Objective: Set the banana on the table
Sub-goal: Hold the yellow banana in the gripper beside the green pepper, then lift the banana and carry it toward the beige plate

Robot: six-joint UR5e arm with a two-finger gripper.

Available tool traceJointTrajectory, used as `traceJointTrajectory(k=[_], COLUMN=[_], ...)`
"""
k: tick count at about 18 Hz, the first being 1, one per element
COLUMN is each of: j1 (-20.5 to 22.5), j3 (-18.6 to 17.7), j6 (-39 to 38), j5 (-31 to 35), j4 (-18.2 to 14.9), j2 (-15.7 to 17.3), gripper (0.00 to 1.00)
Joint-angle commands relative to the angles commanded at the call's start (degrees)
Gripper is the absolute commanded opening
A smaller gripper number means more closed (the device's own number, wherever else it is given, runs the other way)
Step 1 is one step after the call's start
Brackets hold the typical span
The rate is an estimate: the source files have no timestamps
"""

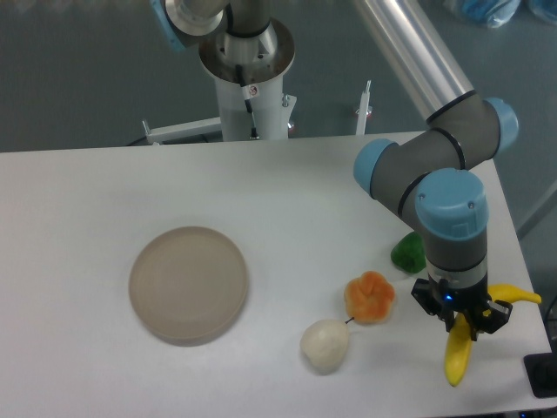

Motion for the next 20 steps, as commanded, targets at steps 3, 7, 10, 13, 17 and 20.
traceJointTrajectory(k=[3, 7, 10, 13, 17, 20], j1=[-0.62, -0.62, -0.70, -1.41, -1.41, -1.41], j3=[-1.49, -3.43, -4.31, -5.53, -8.00, -10.45], j6=[-0.27, -0.70, -0.97, -0.97, -1.32, -1.94], j5=[0.26, 0.18, 0.09, 0.00, -0.79, -1.58], j4=[-0.44, -2.19, -5.70, -8.61, -13.52, -19.06], j2=[1.58, 4.92, 7.64, 10.19, 14.67, 18.01], gripper=[0.25, 0.25, 0.25, 0.25, 0.26, 0.26])
